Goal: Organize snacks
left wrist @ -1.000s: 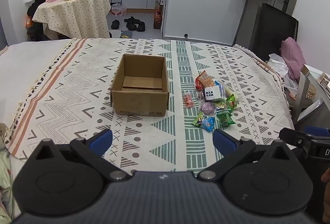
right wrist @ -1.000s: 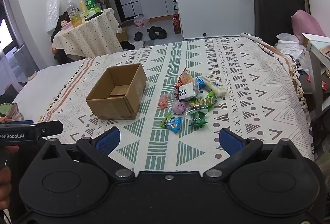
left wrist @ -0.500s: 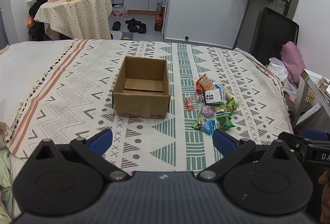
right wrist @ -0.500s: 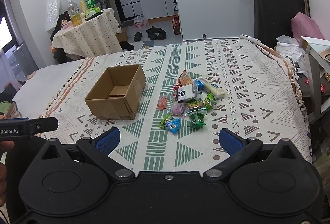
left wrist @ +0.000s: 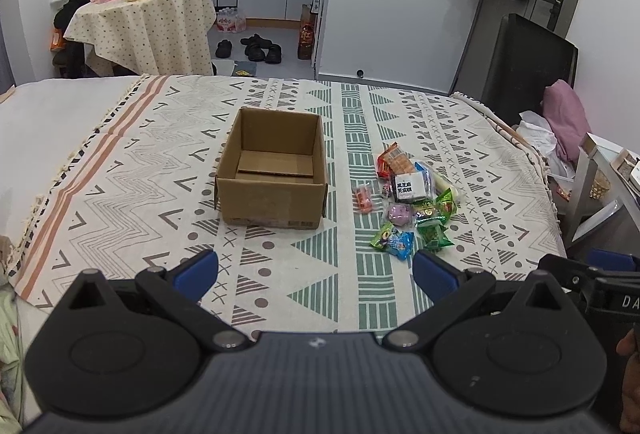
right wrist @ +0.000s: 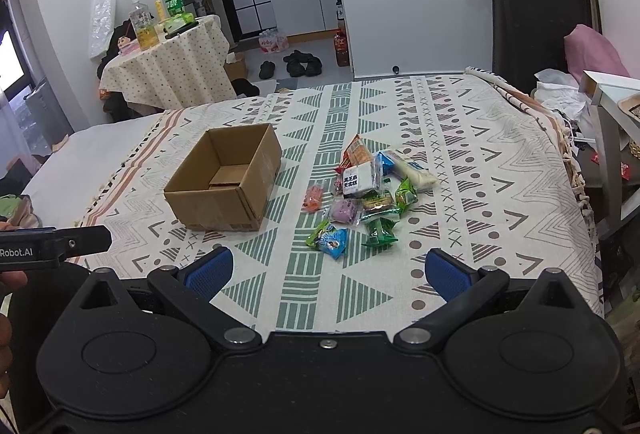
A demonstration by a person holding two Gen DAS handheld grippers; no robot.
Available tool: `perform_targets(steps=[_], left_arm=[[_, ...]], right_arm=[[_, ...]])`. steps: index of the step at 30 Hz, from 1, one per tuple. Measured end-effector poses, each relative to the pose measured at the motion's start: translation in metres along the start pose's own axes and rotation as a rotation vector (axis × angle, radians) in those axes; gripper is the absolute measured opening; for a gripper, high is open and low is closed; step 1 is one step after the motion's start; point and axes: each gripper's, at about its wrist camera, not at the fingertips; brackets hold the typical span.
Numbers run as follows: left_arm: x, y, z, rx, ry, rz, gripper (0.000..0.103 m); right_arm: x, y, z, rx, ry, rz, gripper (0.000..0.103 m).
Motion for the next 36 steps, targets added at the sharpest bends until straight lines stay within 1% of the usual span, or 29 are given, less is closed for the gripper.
perform_targets(steps=[4,7,10,14,20,25,28,31,33,36], left_arm=[[0.000,0.000,0.004,-0.003,-0.008,0.008,0.103],[0.002,-0.003,0.007,-0.006,-0.004,-0.010,0.103],[0.003,-0.009,0.011,-0.005,-0.007,-0.008,0.103],[0.006,-0.021,0.017,-0.016,-0.012,-0.029,0.103],[0.010,-0.038,0.029,-0.050,0.004,-0.033,0.103],[0.010,-0.057,0.040,-0.056,-0.003,-0.059,0.102],[0.010,-0.069,0.045,-0.064,-0.008,-0.074,0.101],[0.010,-0.082,0.048,-0.065,-0.001,-0.088,0.101],[0.011,-0.090,0.050,-0.070,0.015,-0.093,0.101],[0.011,-0.105,0.052,-0.072,0.028,-0.112,0.098]], right_arm=[[0.002,-0.002,0.003,0.002,-0.011,0.006,0.103],[0.002,-0.005,0.005,0.003,-0.013,0.006,0.103],[0.003,-0.010,0.009,0.000,-0.017,0.005,0.103],[0.005,-0.018,0.015,-0.006,-0.032,-0.001,0.103],[0.006,-0.032,0.027,-0.007,-0.054,-0.011,0.103],[0.007,-0.043,0.040,-0.019,-0.078,-0.002,0.103],[0.006,-0.053,0.050,-0.021,-0.102,-0.012,0.103],[0.005,-0.065,0.061,-0.021,-0.132,-0.028,0.102],[0.004,-0.072,0.068,-0.020,-0.151,-0.041,0.098],[0.002,-0.084,0.079,-0.017,-0.183,-0.061,0.096]])
Point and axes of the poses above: each gripper's, at about its wrist camera, not at the fingertips, and y roughly against the way its jaws point, z to its right, x to its top
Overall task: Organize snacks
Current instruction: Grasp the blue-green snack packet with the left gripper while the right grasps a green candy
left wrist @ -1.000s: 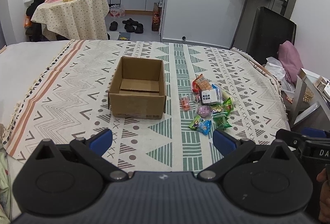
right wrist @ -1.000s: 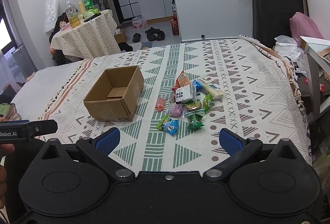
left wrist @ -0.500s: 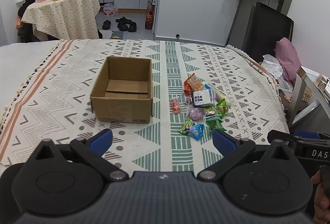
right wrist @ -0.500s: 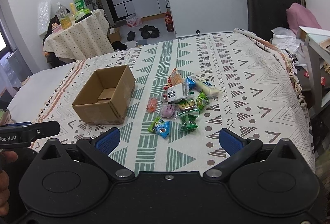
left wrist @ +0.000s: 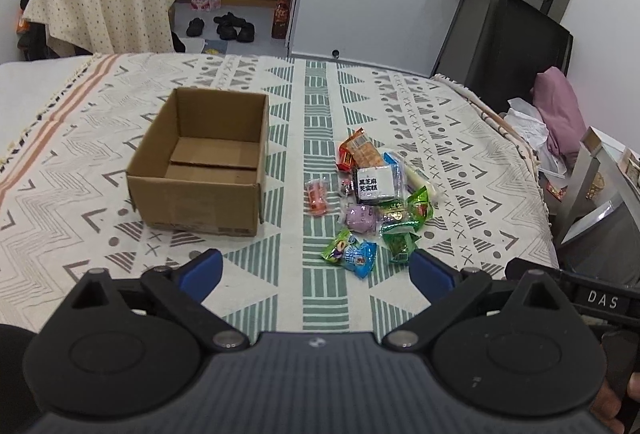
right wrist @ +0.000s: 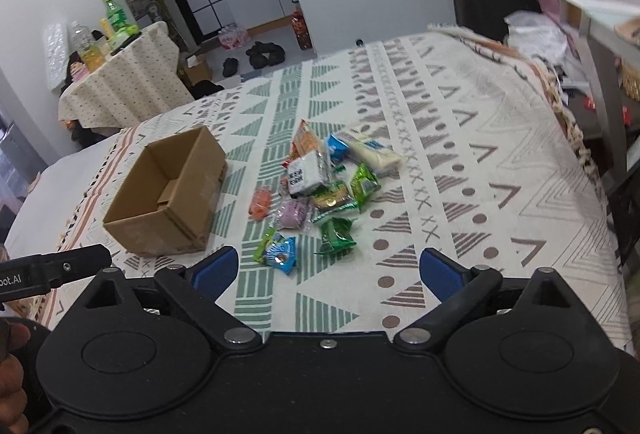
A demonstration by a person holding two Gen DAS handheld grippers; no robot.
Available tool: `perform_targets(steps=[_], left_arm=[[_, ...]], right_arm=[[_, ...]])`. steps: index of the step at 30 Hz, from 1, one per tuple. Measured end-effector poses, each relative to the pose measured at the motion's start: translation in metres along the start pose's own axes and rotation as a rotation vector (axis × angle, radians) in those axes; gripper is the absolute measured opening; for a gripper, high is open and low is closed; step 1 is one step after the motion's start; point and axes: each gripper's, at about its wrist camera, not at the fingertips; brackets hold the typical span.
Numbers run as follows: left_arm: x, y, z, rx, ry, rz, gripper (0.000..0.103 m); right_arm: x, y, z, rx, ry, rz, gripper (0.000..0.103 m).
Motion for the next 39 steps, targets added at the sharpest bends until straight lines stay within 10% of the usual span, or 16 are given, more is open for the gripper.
perform_targets(steps=[20,39], left_arm=[[0.004,-0.103,0.033,-0.086,0.081,-0.202,0.066],[0.008,-0.207,0.045,-0.026,0.088,-0.388,0.066]], right_arm=[[0.004,-0.071,0.043,0.053,-0.161,-0.128,0.071],[0.019,-0.154,0.054,0.120,-0.236,-0.197,0.066]])
Point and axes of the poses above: each gripper's, at about its wrist camera, not at the fingertips, and y roughly against the way its jaws point, z to its right, x to its top
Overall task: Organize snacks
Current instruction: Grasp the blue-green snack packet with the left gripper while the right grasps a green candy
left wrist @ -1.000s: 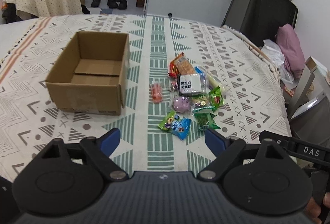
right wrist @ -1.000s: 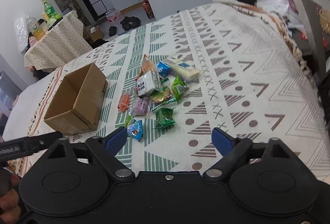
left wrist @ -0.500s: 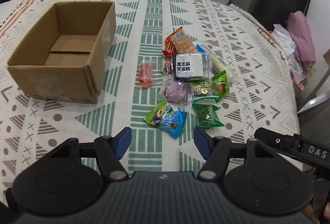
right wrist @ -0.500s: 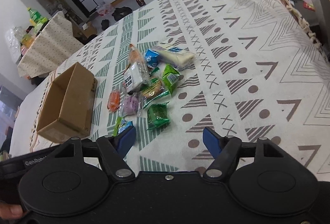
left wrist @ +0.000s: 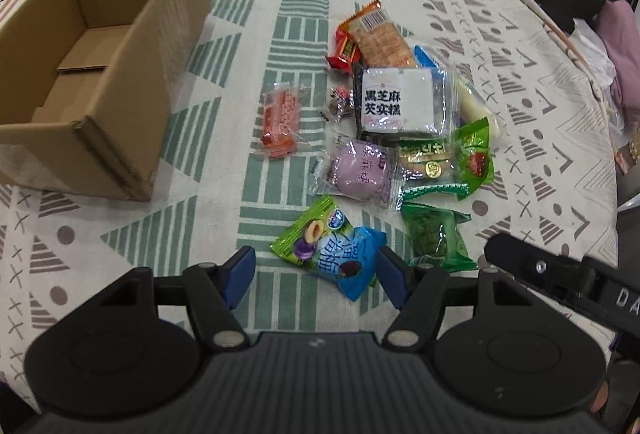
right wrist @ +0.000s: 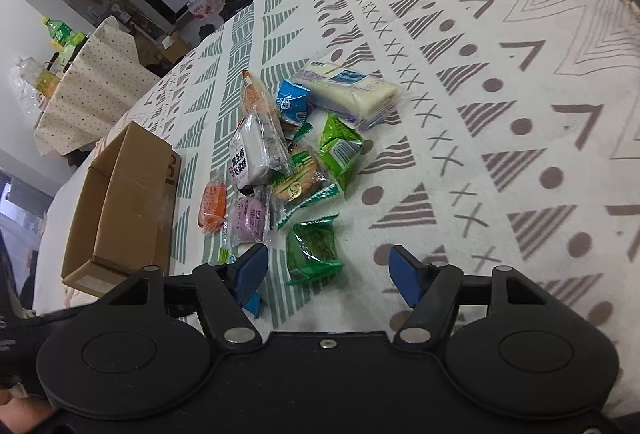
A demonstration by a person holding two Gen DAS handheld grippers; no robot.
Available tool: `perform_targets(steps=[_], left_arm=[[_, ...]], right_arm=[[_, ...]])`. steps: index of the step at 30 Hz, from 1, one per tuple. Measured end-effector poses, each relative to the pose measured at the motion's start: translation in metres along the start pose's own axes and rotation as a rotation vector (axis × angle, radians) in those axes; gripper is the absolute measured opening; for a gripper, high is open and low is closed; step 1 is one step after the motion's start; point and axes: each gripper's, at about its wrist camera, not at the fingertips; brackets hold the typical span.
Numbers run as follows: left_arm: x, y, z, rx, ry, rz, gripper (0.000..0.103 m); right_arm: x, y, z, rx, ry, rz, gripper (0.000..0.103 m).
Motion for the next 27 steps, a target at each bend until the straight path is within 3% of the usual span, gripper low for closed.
perform_targets(steps=[8,13,16,18,27], left_arm=[[-0.002,-0.017,-0.006,0.008,0.012,-0.015,0.065],[-0.004,-0.021,-0.009,-0.004,0.030,-0.017,0.046],[-0.004,-0.020,-0.008,-0.016,0.038,-0.017,0.043],[-0.005,-0.019,-0.009,-0.020,0.048,-0.015,0.040],[-0.004,0.014,-0.017,-0.026,0.092,0.040,0.039]], right_arm=[[0.004,-0.023,-0.008,0.008,0.031,-0.019,0.060],[0.002,-0.031,-0.014,0.001,0.050,-0.034,0.059],[0.001,-0.035,-0.016,0.007,0.062,-0.047,0.050],[0.000,-0.039,-0.017,0.006,0.063,-0.064,0.033],[-0.006,-0.024,-0.023,0.038,0.086,-0.044,0.026]])
Point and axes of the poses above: each gripper's, at about its wrist camera, not at the fingertips, and y roughly against the way its jaws point, z to its right, x to its top
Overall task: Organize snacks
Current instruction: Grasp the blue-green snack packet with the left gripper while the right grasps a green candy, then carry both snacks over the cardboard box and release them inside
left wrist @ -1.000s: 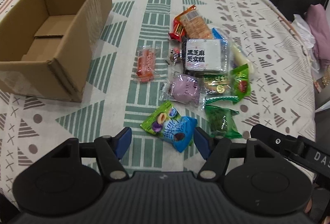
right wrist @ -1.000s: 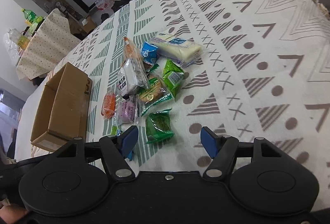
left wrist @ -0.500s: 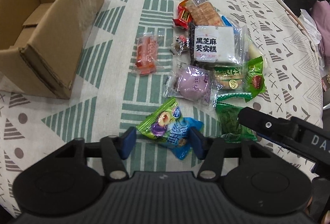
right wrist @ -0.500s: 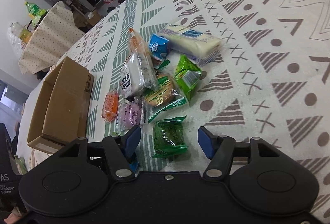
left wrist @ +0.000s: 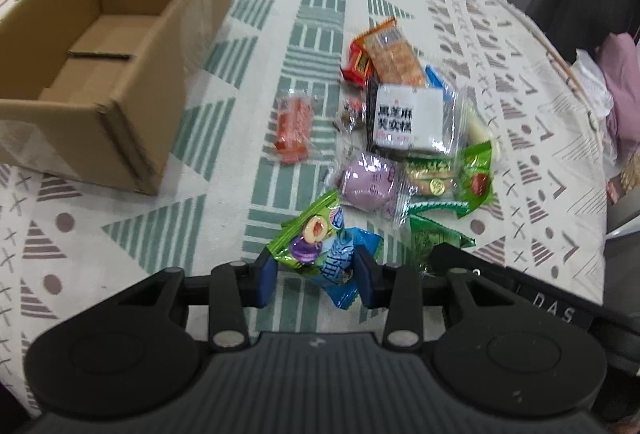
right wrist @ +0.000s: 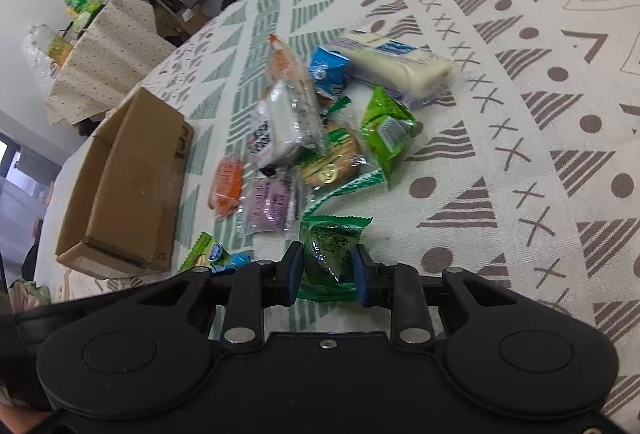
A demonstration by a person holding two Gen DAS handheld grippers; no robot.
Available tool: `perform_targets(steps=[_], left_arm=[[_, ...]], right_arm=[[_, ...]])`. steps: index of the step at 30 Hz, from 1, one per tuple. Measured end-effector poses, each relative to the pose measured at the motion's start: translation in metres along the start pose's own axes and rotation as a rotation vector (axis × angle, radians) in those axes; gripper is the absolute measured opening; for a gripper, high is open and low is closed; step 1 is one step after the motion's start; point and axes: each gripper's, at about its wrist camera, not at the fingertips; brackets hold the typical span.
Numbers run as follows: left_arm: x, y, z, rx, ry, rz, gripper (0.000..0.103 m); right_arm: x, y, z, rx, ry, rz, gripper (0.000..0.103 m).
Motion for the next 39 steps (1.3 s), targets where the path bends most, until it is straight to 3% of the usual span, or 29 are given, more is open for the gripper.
perform_targets(steps=[18,39], left_arm=[[0.016,0.087,-0.027,-0.027,0.045,0.185,0.039],[0.057,0.115,-0.097,-0.037,0.215,0.297,0.039]], right_arm=[[0.005,0.053,-0.033,0.052,-0.017,0.138,0.026],[0.016,0.054,-0.114,0.131,0.046,0.192,0.025]])
Point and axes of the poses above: each gripper's, at about its wrist camera, not at the fingertips, and y roughly against the way its jaws point, z to its right, x to its top
